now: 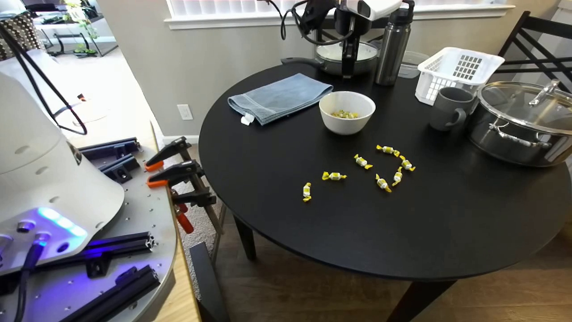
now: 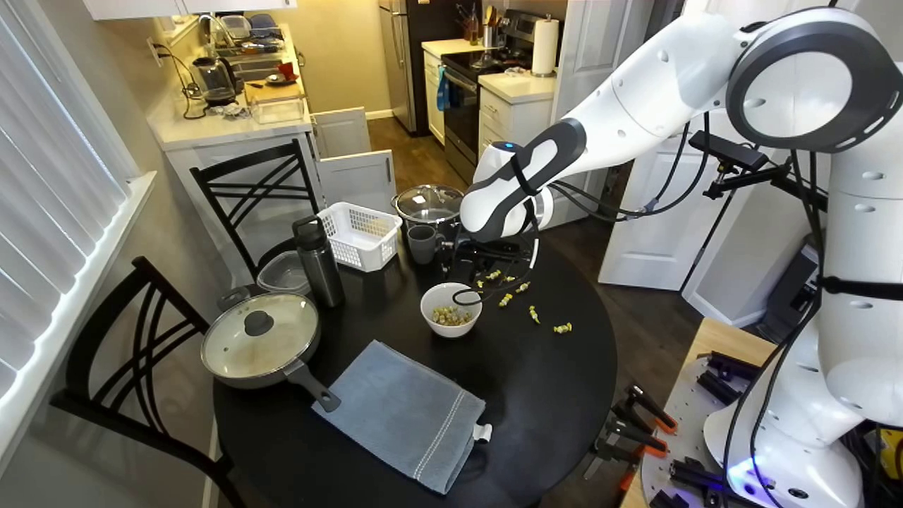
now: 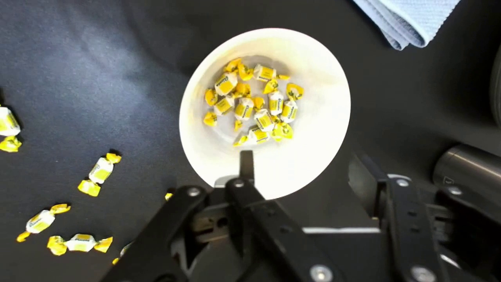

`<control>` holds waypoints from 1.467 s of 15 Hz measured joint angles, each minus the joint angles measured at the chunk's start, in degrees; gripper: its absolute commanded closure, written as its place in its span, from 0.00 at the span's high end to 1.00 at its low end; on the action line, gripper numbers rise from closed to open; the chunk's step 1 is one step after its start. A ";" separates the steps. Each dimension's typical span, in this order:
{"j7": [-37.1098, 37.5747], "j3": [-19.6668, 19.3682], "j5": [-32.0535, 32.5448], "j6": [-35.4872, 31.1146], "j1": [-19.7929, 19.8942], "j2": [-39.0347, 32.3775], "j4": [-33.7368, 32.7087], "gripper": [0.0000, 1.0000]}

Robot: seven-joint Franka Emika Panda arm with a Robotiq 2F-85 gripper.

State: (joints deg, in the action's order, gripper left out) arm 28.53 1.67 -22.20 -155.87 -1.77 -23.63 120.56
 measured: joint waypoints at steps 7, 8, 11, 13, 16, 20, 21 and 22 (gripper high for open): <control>-0.02 -5.36 1.69 0.17 0.27 2.29 2.21 1.00; -0.01 -6.41 1.96 0.54 0.42 2.51 2.60 1.00; -0.01 -8.89 2.31 1.36 1.30 2.43 4.00 1.00; 0.08 -10.18 2.33 1.36 1.98 1.89 4.97 1.00; 0.39 -11.69 2.32 1.36 3.27 -0.17 5.43 1.00; 2.03 -13.18 2.31 1.35 4.45 -4.18 5.44 1.00; 2.40 -13.39 2.28 1.35 4.65 -5.17 5.42 1.00; 2.76 -13.60 2.22 1.28 4.77 -6.10 5.38 1.00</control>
State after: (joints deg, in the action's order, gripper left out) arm 31.30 -11.93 -19.98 -154.59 3.00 -29.73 125.93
